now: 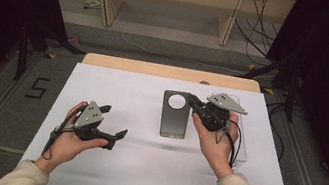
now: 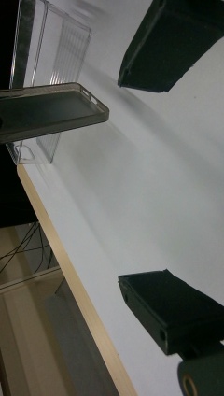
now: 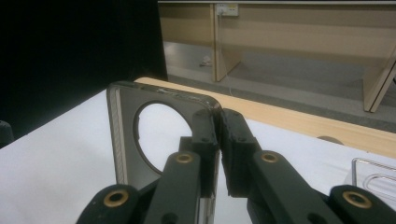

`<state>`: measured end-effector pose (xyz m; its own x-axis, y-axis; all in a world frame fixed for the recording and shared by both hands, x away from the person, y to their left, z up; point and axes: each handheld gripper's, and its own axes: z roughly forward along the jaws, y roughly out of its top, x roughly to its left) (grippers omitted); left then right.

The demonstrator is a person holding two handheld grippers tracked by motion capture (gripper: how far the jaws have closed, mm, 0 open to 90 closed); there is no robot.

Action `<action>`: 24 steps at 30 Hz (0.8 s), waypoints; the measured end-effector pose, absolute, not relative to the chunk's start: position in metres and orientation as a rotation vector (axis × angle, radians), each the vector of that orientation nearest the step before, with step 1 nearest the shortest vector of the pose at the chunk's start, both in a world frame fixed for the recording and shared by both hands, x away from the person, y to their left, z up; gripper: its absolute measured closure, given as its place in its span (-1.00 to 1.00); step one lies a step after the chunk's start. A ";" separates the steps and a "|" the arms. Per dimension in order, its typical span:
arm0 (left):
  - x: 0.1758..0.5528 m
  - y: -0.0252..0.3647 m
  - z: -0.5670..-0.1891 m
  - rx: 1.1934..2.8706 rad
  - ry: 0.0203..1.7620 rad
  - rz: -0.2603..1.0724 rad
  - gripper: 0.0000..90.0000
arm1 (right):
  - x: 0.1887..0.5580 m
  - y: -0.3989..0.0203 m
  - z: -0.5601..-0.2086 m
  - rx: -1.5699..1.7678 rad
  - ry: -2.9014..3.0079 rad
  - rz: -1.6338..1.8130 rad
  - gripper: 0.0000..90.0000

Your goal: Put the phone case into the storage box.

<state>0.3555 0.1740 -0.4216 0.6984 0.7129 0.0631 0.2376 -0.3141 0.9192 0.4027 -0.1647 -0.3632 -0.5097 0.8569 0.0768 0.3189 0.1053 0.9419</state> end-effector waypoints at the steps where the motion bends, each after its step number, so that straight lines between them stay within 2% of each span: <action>1: 0.356 0.174 -0.422 1.874 0.744 0.577 -0.89 | 0.403 -0.165 -0.363 1.145 1.887 1.408 0.89; 24: 0.356 0.174 -0.423 1.884 0.742 0.582 -0.88 | 0.407 -0.179 -0.353 1.166 1.829 1.434 0.89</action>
